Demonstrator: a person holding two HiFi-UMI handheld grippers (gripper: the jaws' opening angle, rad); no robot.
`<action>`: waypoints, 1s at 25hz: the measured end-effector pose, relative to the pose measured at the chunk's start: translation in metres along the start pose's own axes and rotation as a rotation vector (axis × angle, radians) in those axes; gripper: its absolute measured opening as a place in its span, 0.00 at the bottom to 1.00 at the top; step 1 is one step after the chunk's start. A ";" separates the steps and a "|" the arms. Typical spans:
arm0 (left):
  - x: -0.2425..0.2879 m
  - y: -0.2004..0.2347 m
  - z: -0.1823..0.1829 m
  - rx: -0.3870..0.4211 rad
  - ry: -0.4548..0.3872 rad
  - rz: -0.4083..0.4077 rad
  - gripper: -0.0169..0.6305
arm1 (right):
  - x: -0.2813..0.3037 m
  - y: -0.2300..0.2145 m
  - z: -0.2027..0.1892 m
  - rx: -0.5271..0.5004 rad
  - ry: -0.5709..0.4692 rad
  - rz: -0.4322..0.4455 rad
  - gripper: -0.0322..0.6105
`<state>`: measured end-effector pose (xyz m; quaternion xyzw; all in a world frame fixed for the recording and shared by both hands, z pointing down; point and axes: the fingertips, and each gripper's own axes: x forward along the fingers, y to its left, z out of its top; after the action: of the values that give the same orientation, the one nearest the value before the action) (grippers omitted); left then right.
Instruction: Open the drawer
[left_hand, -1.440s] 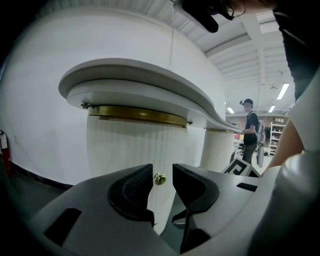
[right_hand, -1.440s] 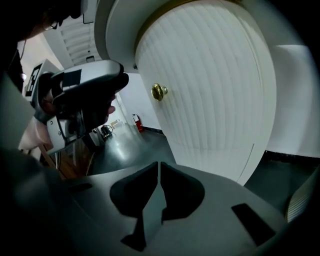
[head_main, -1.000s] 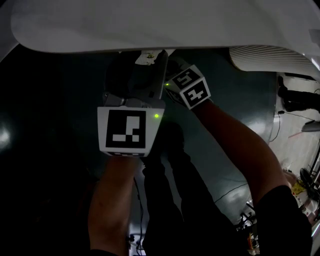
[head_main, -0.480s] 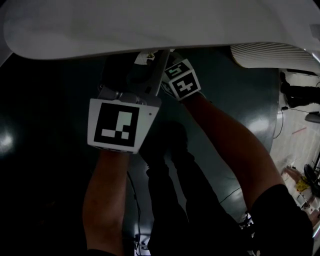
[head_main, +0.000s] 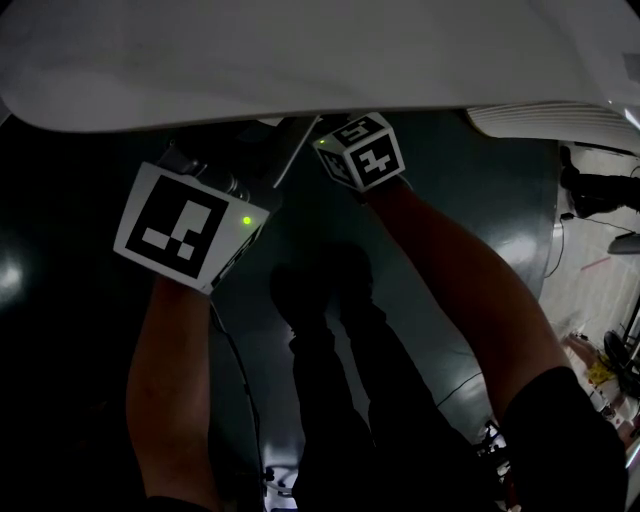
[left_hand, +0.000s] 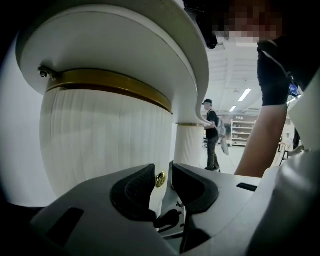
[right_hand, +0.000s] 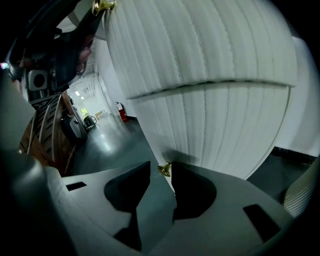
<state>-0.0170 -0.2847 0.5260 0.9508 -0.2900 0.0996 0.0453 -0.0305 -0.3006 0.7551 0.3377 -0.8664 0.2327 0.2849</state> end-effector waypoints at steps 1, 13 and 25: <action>0.001 -0.001 -0.001 0.007 0.005 -0.017 0.20 | 0.002 0.000 -0.002 0.011 0.004 0.005 0.19; -0.003 0.001 0.004 0.028 -0.036 -0.047 0.13 | 0.007 -0.001 -0.005 0.077 0.016 -0.038 0.20; -0.001 0.003 0.000 -0.005 -0.032 -0.048 0.12 | 0.009 -0.003 0.000 0.057 -0.004 -0.077 0.19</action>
<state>-0.0199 -0.2866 0.5256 0.9588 -0.2682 0.0827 0.0452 -0.0339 -0.3074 0.7616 0.3792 -0.8465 0.2452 0.2821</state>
